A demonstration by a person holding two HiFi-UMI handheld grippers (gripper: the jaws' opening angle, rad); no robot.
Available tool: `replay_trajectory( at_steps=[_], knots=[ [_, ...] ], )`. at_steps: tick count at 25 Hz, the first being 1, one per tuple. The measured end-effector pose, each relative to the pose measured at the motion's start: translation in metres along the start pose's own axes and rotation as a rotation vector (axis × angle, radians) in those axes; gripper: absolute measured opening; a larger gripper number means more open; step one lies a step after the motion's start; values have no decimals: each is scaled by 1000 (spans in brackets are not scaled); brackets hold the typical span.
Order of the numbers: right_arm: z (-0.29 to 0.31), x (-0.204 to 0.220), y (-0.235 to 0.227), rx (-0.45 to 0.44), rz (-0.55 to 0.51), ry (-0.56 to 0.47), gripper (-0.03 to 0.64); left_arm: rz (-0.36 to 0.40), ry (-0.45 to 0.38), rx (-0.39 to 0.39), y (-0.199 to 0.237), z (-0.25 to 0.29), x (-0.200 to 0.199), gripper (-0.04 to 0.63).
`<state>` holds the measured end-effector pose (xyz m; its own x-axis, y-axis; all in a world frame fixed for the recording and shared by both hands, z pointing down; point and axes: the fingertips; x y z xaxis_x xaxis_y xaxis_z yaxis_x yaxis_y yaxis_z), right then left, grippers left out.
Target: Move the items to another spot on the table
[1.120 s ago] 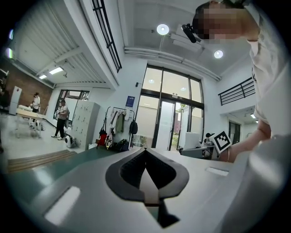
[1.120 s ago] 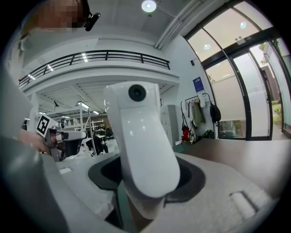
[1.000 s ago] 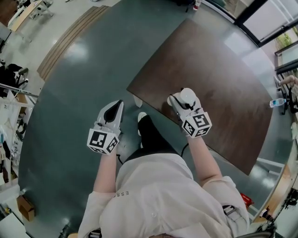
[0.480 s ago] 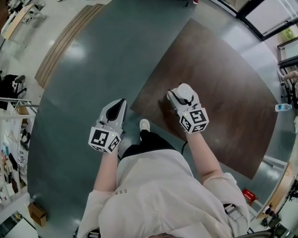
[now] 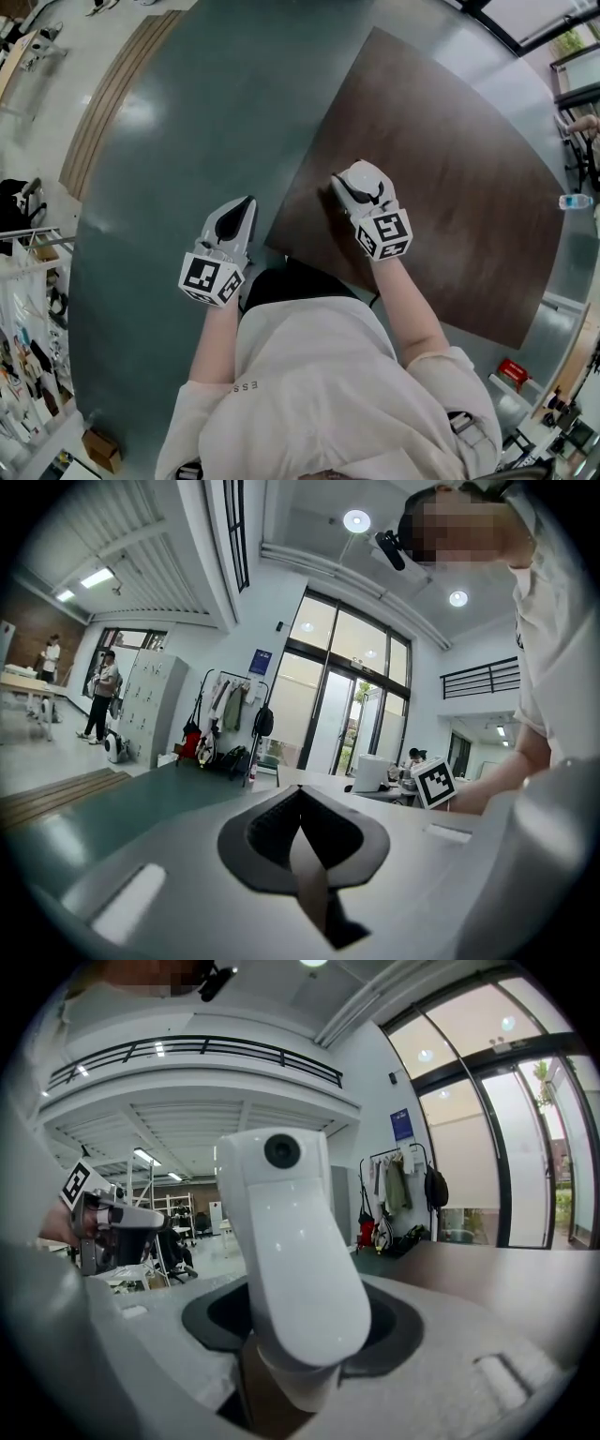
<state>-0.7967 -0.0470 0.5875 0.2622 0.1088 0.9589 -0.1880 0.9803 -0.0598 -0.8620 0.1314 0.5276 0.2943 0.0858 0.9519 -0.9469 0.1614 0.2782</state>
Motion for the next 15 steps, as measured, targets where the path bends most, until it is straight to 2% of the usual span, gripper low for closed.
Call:
replay_trajectory(
  at_steps=[9, 15],
  knots=[
    [18, 10, 10, 20, -1, -9, 239, -15, 38, 36, 24, 5, 13, 15],
    [19, 15, 0, 79, 36, 20, 239, -24, 46, 53, 28, -3, 13, 17]
  ],
)
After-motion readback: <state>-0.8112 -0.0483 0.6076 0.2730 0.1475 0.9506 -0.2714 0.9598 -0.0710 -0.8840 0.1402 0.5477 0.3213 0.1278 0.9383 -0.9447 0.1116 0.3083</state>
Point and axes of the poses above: the fingertips, and each gripper's own axes: z forward along the fingers, y to its left, x out of its underside, and after that the axes turned 5 degrees about x, right-handed
